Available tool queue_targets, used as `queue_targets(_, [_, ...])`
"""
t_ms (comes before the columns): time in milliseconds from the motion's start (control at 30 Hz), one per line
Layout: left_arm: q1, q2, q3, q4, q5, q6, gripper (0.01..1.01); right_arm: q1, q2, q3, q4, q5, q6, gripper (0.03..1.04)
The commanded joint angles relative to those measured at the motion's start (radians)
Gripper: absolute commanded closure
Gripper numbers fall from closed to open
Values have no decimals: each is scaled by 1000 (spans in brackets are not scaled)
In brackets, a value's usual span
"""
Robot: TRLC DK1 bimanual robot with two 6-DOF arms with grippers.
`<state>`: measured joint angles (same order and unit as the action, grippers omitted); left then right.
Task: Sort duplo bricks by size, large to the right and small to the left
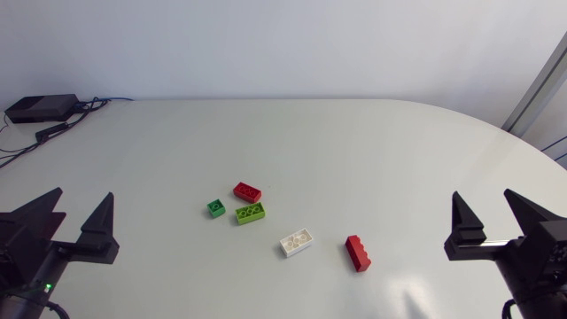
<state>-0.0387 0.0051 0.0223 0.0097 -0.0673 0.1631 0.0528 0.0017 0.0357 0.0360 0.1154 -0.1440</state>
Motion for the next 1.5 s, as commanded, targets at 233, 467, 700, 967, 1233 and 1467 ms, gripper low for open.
queue_targets(233, [-1,-19,-22,-1,0,-14,41,2,-9,-40,-7,-8,-9,66])
queue_targets(467, [-18,-19,-22,-2,0,-16,41,-1,-8,-40,-8,-8,-14,66])
queue_targets(700, [-44,-19,-22,-2,3,-23,41,22,-8,-40,-7,-8,-85,66])
queue_targets(967, [-47,-13,-21,-10,4,81,80,39,-9,-40,-7,-10,-77,66])
queue_targets(1233, [-4,111,39,-66,6,110,85,25,104,53,-128,32,24,66])
queue_targets(1467, [-47,240,265,-241,6,46,57,125,238,283,-315,35,67,66])
